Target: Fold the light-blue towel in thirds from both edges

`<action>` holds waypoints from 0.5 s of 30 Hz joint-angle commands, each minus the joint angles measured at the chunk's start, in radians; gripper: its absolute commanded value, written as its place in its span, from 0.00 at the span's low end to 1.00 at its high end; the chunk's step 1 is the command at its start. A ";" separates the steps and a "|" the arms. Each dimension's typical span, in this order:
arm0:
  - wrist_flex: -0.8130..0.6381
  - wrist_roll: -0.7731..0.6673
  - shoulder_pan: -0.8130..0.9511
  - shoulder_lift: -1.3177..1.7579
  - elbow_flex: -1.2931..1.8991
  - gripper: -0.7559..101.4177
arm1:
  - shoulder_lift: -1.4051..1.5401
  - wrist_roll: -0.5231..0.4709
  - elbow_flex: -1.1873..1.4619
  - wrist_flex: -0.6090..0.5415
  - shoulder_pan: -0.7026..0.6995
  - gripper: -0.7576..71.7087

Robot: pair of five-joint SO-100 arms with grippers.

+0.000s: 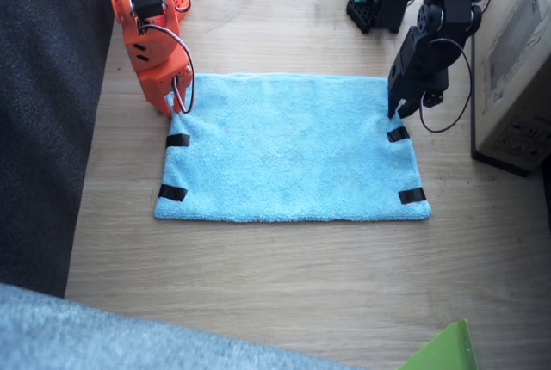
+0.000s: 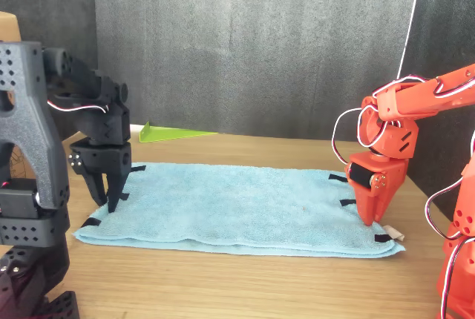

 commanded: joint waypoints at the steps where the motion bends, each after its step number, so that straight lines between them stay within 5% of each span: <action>1: 0.011 0.005 0.015 0.023 0.015 0.01 | 0.023 0.018 0.015 0.020 0.000 0.01; 15: 0.000 0.009 0.011 0.041 0.032 0.01 | 0.158 0.009 -0.127 0.213 0.051 0.01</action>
